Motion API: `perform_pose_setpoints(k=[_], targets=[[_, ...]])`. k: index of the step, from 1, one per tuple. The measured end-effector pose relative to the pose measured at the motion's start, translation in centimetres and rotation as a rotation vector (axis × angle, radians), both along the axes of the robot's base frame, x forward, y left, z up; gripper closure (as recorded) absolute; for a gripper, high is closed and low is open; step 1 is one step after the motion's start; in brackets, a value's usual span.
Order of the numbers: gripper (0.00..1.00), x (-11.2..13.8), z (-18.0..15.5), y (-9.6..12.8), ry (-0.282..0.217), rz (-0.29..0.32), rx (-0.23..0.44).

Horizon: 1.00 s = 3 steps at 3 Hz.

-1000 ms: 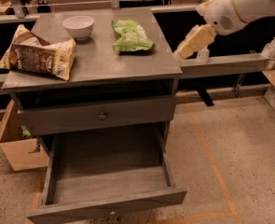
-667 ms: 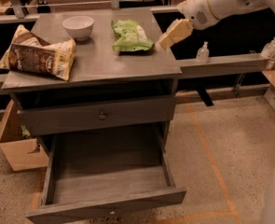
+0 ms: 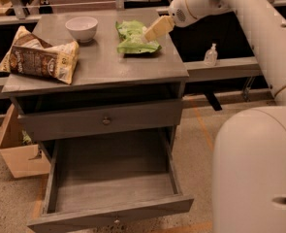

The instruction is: Place green rice chip bag into middle drawer

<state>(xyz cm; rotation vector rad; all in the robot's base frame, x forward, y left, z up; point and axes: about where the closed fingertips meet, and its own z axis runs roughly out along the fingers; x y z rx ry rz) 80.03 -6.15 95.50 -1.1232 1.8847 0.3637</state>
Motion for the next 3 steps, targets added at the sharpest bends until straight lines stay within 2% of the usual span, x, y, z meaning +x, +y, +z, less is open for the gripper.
perform_pose_setpoints(k=[1,2,3], targets=[[0.0,0.1,-0.3,0.3,0.027,-0.018,0.018],[0.0,-0.1,-1.3,0.2,0.032,-0.039,0.048],[0.0,1.3,-3.7,0.5,0.004,-0.101,0.107]])
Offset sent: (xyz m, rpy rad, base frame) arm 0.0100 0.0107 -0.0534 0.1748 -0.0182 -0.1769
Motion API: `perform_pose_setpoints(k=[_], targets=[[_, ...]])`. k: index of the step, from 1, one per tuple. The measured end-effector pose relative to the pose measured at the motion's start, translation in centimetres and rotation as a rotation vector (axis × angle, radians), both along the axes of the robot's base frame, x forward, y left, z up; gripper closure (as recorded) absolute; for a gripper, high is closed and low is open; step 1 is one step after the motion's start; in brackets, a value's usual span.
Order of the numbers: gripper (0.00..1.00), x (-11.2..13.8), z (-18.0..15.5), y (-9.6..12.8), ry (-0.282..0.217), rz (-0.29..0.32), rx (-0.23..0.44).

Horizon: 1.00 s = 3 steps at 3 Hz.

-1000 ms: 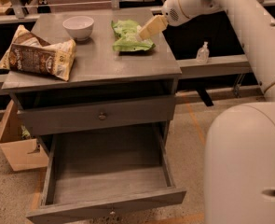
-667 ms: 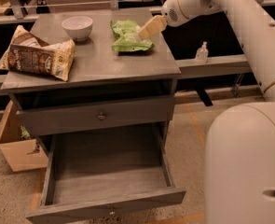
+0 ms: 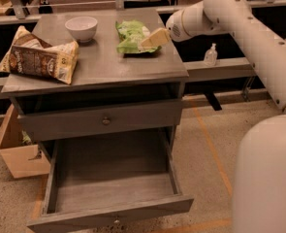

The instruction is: Place green rice chip bag into middle drawer

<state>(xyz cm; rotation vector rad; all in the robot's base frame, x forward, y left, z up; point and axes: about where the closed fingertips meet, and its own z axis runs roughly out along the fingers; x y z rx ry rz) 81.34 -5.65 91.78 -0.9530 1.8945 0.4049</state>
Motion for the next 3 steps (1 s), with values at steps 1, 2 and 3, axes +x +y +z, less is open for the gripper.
perform_pose_setpoints(k=[1,2,3], targets=[[0.0,1.8,-1.6,-0.1,-0.049,-0.071,0.039],[0.0,3.9,-3.2,0.2,-0.078,-0.106,0.048],[0.0,5.9,-4.3,0.7,-0.087,-0.116,0.044]])
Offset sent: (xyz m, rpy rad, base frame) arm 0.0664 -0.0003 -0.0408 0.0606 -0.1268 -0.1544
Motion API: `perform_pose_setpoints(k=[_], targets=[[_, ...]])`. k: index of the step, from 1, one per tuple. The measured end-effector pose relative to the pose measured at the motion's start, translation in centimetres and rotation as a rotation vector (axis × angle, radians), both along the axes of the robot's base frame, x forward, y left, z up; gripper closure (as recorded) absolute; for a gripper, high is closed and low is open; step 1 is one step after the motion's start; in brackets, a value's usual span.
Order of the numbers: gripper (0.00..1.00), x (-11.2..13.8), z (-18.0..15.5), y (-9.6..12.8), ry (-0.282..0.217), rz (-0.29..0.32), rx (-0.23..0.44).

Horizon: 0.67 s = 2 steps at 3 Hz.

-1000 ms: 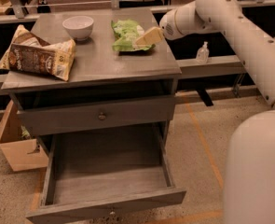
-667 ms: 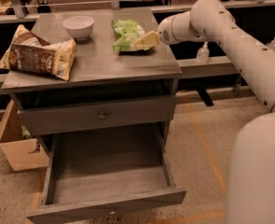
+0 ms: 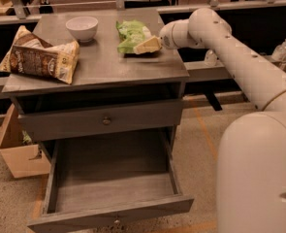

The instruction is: Place green rice chip bag into middle drawer

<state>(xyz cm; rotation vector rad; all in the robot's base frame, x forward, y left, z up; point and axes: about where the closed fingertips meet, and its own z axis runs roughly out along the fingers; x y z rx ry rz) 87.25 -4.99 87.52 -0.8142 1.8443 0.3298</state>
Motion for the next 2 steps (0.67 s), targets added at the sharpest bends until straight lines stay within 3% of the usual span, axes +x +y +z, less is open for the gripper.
perform_pose_setpoints(k=[1,2], targets=[[0.0,1.8,-0.3,0.8,-0.011,0.011,-0.011],[0.18,3.1,-0.7,2.0,-0.012,0.041,-0.025]])
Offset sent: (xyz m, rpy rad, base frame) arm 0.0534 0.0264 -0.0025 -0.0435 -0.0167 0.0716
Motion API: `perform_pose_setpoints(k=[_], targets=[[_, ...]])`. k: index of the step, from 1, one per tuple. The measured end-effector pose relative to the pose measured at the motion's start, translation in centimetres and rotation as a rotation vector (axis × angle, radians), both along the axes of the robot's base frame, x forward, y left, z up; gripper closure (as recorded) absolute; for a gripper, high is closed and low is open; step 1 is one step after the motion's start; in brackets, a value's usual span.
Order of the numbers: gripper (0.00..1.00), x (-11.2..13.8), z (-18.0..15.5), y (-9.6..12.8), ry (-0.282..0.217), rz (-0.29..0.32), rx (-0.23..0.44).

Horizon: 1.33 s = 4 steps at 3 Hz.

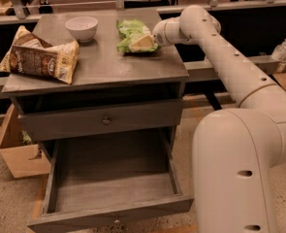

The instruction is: Place green rice chip bag into middle drawer

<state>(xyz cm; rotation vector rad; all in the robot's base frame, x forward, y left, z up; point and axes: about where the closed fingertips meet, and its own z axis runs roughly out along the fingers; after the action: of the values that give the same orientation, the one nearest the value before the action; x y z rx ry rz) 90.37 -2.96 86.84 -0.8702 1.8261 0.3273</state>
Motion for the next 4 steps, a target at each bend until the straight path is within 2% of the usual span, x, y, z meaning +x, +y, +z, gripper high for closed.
perform_pose_setpoints(k=[2,3,4], targets=[[0.64,0.2,-0.6,0.9,0.018,0.03,0.004],[0.88,-1.7,-0.4,0.7,0.035,0.068,-0.007],[1.0,-5.4,0.8,0.4,0.059,0.115,-0.031]])
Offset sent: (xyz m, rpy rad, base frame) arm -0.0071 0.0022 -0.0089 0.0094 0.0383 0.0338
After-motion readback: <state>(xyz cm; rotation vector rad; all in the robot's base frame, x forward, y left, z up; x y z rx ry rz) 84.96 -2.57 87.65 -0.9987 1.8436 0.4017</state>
